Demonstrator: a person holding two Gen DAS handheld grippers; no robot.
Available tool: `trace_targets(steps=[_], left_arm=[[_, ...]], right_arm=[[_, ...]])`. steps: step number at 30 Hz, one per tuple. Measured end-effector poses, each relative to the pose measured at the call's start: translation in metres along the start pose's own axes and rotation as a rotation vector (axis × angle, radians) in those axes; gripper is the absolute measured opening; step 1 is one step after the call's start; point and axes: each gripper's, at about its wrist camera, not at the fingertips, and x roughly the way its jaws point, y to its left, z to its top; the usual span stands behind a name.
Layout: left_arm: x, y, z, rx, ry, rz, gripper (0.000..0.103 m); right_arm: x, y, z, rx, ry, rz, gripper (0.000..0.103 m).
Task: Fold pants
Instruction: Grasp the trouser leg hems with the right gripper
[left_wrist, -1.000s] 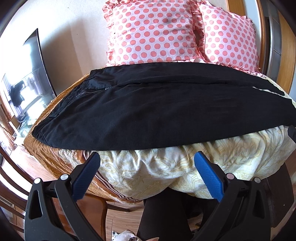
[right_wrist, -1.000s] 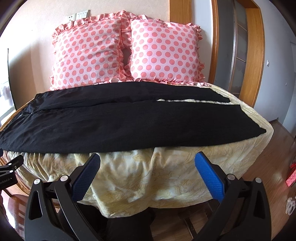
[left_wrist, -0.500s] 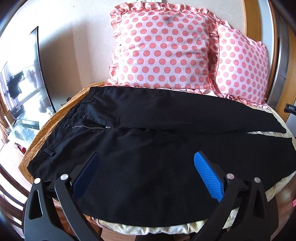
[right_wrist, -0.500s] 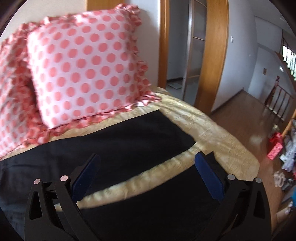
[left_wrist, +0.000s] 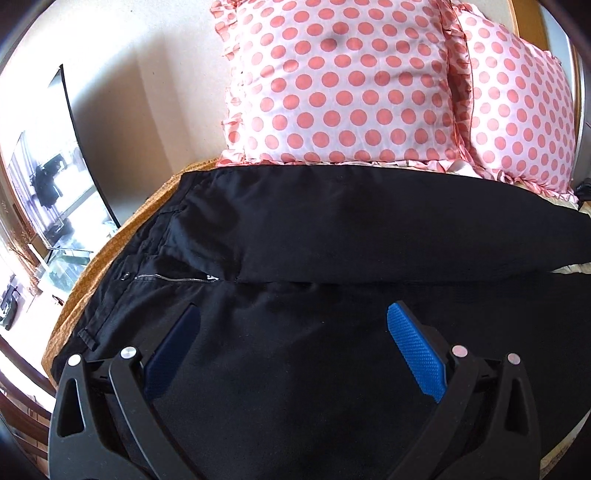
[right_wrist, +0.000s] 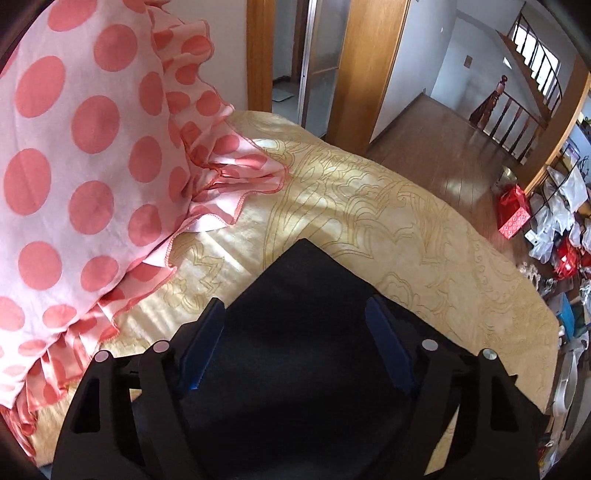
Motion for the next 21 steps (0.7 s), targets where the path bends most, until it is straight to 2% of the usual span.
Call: trace_targets(steps=[3, 6, 9, 11, 14, 16, 18, 21], left_arm=[[0.008, 0.000, 0.000, -0.021, 0.023, -0.043, 0.101], [0.014, 0.000, -0.001, -0.041, 0.039, -0.068, 0.101], [0.017, -0.001, 0.000, -0.045, 0.046, -0.065, 0.101], [0.016, -0.003, 0.000, -0.045, 0.041, -0.053, 0.101], [0.014, -0.003, 0.000, -0.048, 0.036, -0.062, 0.101], [0.011, -0.003, 0.000, -0.047, 0.033, -0.069, 0.101], [0.007, -0.001, 0.000, -0.049, 0.022, -0.069, 0.101], [0.000, 0.004, 0.002, -0.075, 0.001, -0.064, 0.101]], right_arm=[[0.008, 0.008, -0.003, 0.016, 0.016, 0.027, 0.075], [0.008, 0.017, -0.007, -0.018, 0.003, 0.013, 0.075], [0.009, 0.024, -0.010, -0.045, -0.018, -0.008, 0.073], [0.009, 0.025, -0.013, -0.054, -0.027, 0.010, 0.069], [0.007, 0.016, -0.018, -0.041, -0.032, 0.079, 0.050], [0.005, 0.010, -0.022, -0.026, -0.026, 0.093, 0.027], [0.002, -0.003, -0.026, 0.013, -0.013, 0.145, 0.014], [-0.004, -0.033, -0.037, 0.106, 0.016, 0.286, 0.007]])
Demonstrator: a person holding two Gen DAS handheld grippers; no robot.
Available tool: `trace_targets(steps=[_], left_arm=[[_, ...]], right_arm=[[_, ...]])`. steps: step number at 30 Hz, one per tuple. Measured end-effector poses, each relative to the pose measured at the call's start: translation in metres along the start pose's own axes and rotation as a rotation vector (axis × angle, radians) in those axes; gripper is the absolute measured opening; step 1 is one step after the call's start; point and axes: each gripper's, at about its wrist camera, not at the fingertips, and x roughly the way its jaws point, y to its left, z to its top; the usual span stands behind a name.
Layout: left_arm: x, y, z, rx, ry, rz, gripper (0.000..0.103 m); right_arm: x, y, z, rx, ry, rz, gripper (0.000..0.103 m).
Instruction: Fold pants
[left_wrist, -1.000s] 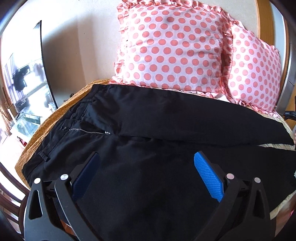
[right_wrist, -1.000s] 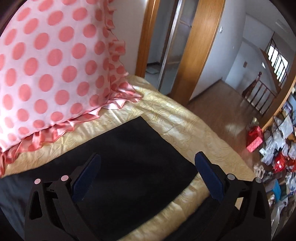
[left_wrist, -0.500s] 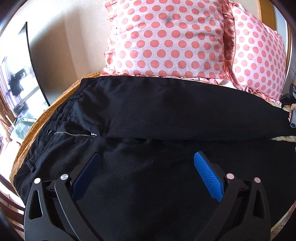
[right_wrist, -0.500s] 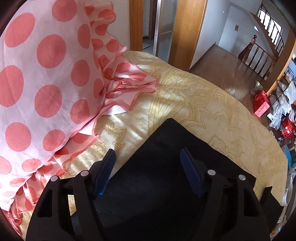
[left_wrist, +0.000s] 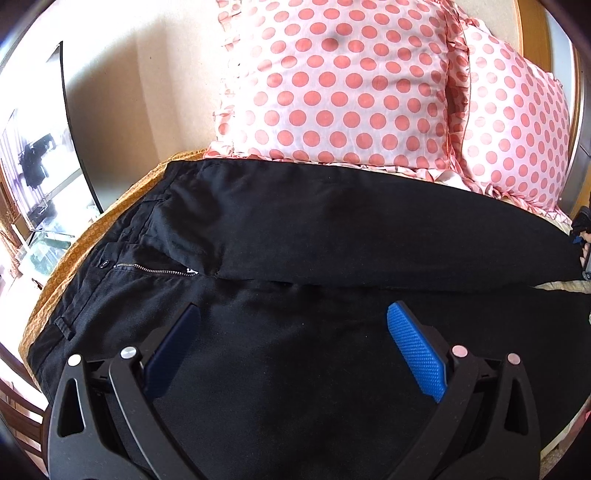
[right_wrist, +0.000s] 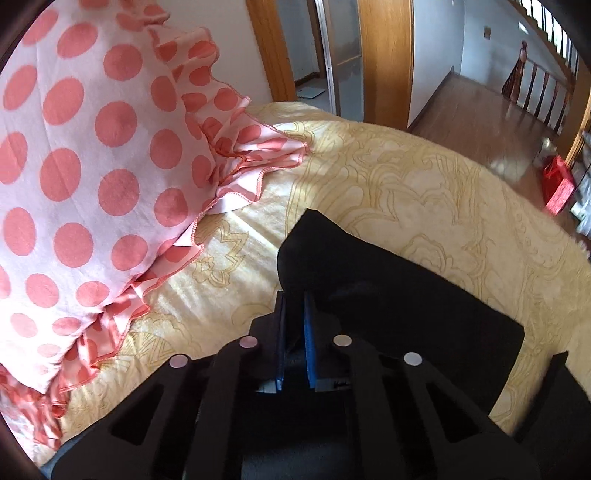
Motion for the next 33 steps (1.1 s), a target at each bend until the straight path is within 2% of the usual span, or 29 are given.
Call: trace_targets(steps=[3, 8, 11, 14, 18, 22, 27, 32, 33], left_arm=[[-0.008, 0.009, 0.003, -0.040, -0.028, 0.011, 0.101], [-0.019, 0.027, 0.011, -0.076, -0.068, -0.005, 0.101], [-0.021, 0.036, 0.020, -0.092, -0.049, -0.044, 0.101], [-0.022, 0.042, 0.030, -0.112, -0.044, -0.081, 0.101], [-0.013, 0.045, 0.047, -0.143, -0.014, -0.117, 0.101], [0.009, 0.044, 0.070, -0.147, 0.024, -0.128, 0.101], [0.060, 0.055, 0.114, -0.146, 0.117, -0.072, 0.101], [0.131, 0.088, 0.151, -0.267, 0.248, -0.028, 0.098], [0.147, 0.095, 0.158, -0.300, 0.278, -0.029, 0.094]], right_arm=[[-0.024, -0.025, -0.012, 0.053, -0.018, 0.123, 0.007], [-0.092, -0.069, -0.046, 0.064, -0.094, 0.317, 0.006], [-0.132, -0.102, -0.069, 0.052, -0.155, 0.381, 0.006], [-0.166, -0.138, -0.101, 0.066, -0.180, 0.440, 0.006], [-0.181, -0.176, -0.145, 0.101, -0.189, 0.456, 0.006], [-0.169, -0.199, -0.175, 0.187, -0.144, 0.485, 0.006], [-0.163, -0.203, -0.178, 0.192, -0.118, 0.485, 0.006], [-0.167, -0.198, -0.176, 0.156, -0.136, 0.460, 0.006], [-0.168, -0.198, -0.176, 0.152, -0.139, 0.458, 0.006]])
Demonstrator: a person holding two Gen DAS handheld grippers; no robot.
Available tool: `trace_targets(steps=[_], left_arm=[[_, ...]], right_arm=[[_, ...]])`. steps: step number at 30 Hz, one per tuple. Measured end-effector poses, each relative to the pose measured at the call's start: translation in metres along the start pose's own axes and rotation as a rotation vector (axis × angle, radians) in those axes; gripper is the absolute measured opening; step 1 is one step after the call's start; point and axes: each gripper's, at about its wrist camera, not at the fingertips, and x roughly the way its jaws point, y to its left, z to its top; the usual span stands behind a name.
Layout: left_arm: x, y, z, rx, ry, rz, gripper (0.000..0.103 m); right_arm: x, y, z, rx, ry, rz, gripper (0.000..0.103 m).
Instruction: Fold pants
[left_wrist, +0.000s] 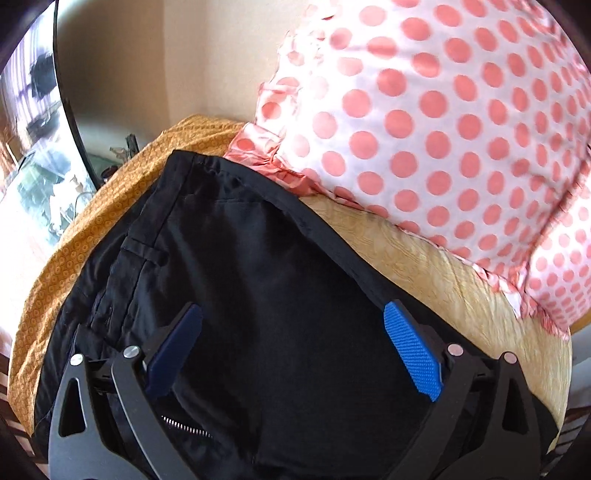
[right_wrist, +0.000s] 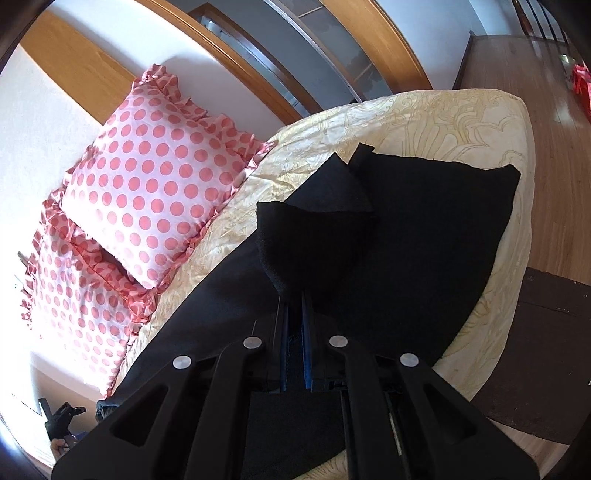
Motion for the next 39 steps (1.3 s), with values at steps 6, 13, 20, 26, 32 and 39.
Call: trace_targets(steps=[6, 13, 20, 26, 32, 39], left_arm=[[0.063, 0.021, 0.053, -0.188, 0.132, -0.016, 0.083], [0.102, 0.022, 0.076, -0.238, 0.171, 0.058, 0.060], [0.072, 0.046, 0.063, -0.300, 0.108, -0.025, 0.008], [-0.019, 0.076, 0.019, -0.259, -0.018, -0.136, 0.007], [-0.119, 0.127, -0.055, -0.237, -0.153, -0.210, 0.007], [-0.158, 0.179, -0.169, -0.288, -0.175, -0.175, 0.006]], right_arm=[[-0.002, 0.003, 0.003, -0.034, 0.002, -0.017, 0.006], [-0.001, 0.010, 0.003, -0.097, -0.003, -0.059, 0.006], [-0.004, 0.013, 0.007, -0.122, -0.019, -0.053, 0.006], [-0.013, 0.015, 0.021, -0.138, -0.044, -0.018, 0.006], [-0.032, 0.014, 0.043, -0.146, -0.094, 0.008, 0.006], [-0.051, 0.011, 0.053, -0.154, -0.132, 0.000, 0.006]])
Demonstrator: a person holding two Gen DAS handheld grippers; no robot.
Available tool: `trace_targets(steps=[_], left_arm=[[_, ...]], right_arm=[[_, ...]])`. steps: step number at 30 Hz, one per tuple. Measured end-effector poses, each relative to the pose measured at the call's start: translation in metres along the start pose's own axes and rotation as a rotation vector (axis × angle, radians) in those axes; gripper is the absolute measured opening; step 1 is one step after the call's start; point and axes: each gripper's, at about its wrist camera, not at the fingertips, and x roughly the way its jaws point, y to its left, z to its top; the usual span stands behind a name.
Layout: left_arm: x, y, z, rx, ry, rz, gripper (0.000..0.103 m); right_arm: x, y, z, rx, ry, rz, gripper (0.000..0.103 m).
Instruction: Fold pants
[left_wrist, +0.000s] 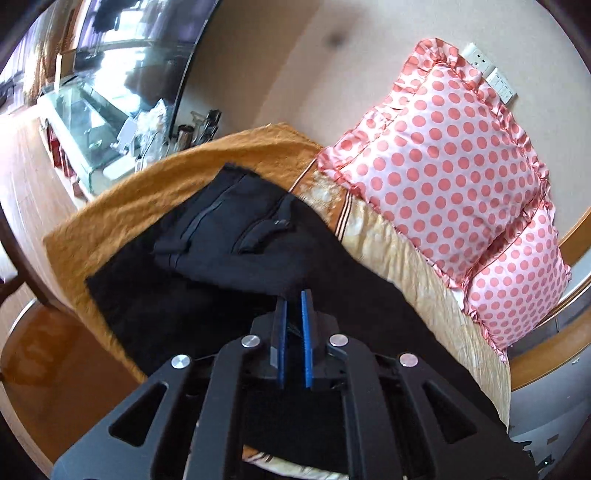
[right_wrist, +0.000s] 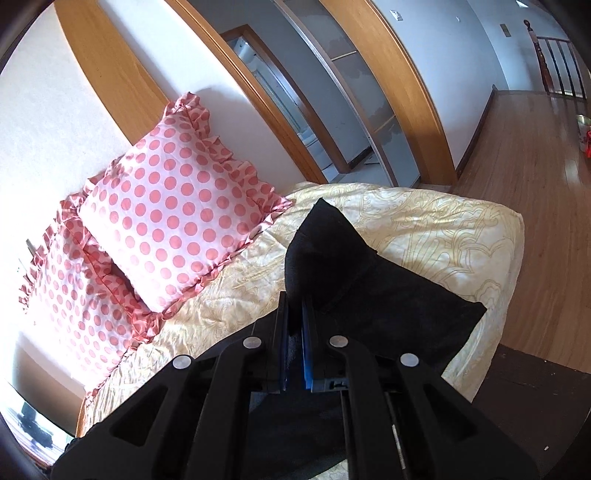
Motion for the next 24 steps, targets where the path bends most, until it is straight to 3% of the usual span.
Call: trace_targets(steps=[4, 6, 8, 9, 12, 13, 21, 23, 24], left_arm=[[-0.006, 0.055, -0.038, -0.115, -0.002, 0.032, 0.000], [-0.012, 0.069, -0.041, -0.118, -0.054, 0.078, 0.000], [-0.014, 0.075, -0.035, -0.125, -0.056, 0.060, 0.000], [-0.014, 0.077, -0.030, -0.139, -0.047, 0.037, 0.004], [-0.006, 0.075, -0.018, -0.156, -0.009, 0.000, 0.042], [-0.001, 0.073, -0.013, -0.164, -0.002, -0.008, 0.046], [0.037, 0.081, 0.024, -0.278, 0.026, -0.021, 0.045], [0.040, 0.083, 0.034, -0.292, 0.015, -0.021, 0.028], [0.041, 0.084, 0.038, -0.298, 0.012, -0.029, 0.013]], right_arm=[[0.000, -0.005, -0.003, 0.001, 0.017, -0.021, 0.006], [0.000, -0.008, -0.004, 0.009, 0.026, -0.026, 0.006], [0.001, -0.012, -0.003, 0.025, 0.036, -0.024, 0.006], [0.001, -0.013, -0.003, 0.027, 0.038, -0.026, 0.006], [-0.001, -0.009, -0.005, 0.009, 0.034, -0.042, 0.006], [-0.001, -0.009, -0.005, 0.008, 0.033, -0.044, 0.006], [-0.003, -0.006, -0.006, -0.005, 0.034, -0.053, 0.007], [-0.001, -0.004, -0.007, -0.010, 0.035, -0.057, 0.006], [0.000, -0.004, -0.007, -0.011, 0.038, -0.057, 0.006]])
